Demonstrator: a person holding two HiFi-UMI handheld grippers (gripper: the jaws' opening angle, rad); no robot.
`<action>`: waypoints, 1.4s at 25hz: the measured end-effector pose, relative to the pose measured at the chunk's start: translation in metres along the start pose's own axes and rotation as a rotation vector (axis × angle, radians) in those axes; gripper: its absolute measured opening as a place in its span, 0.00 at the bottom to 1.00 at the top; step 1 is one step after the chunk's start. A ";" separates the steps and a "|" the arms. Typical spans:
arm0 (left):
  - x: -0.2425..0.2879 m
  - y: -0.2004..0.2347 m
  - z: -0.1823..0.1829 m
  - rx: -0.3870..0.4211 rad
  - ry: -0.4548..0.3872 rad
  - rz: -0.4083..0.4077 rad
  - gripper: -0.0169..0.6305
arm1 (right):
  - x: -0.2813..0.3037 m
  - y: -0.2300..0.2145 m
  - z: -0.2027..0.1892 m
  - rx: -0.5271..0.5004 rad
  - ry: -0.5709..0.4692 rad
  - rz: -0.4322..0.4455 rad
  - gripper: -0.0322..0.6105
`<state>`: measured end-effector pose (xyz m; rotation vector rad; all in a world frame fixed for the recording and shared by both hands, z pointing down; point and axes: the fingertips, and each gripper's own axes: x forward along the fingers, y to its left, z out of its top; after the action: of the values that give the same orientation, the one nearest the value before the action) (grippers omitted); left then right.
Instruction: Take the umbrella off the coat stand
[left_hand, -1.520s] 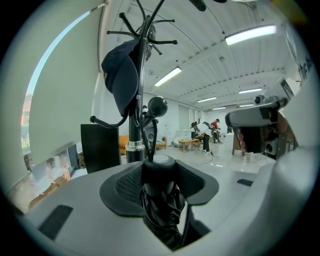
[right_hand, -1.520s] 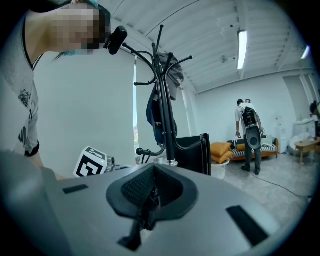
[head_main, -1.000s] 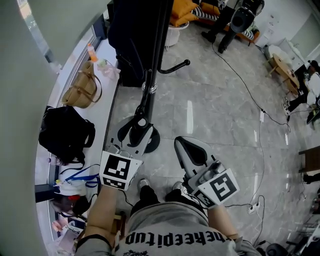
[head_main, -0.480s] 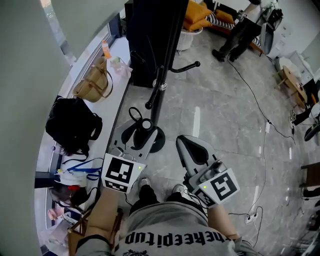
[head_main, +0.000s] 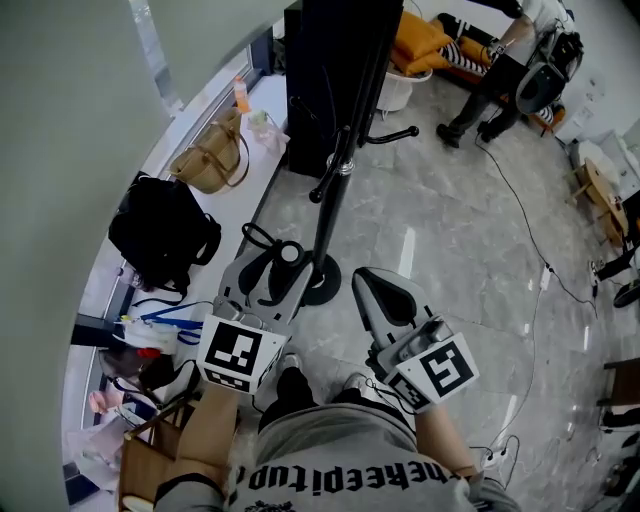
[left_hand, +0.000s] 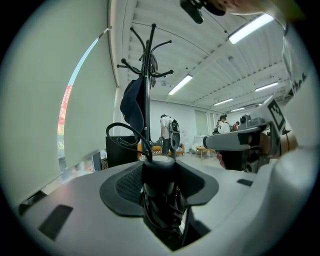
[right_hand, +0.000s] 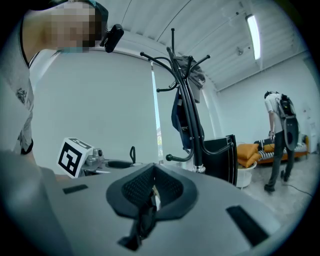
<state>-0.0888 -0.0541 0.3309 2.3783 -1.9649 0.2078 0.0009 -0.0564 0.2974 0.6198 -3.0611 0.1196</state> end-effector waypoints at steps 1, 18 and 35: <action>-0.005 0.000 0.001 0.000 -0.003 0.012 0.34 | 0.000 0.003 0.000 -0.001 0.000 0.009 0.07; -0.097 0.010 0.012 -0.022 -0.037 0.256 0.34 | 0.013 0.064 0.003 -0.011 -0.013 0.241 0.07; -0.133 0.006 0.025 -0.049 -0.076 0.369 0.33 | 0.015 0.078 0.004 -0.010 -0.012 0.334 0.07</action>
<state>-0.1174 0.0708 0.2877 2.0029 -2.4009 0.0810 -0.0430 0.0087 0.2880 0.1044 -3.1446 0.1040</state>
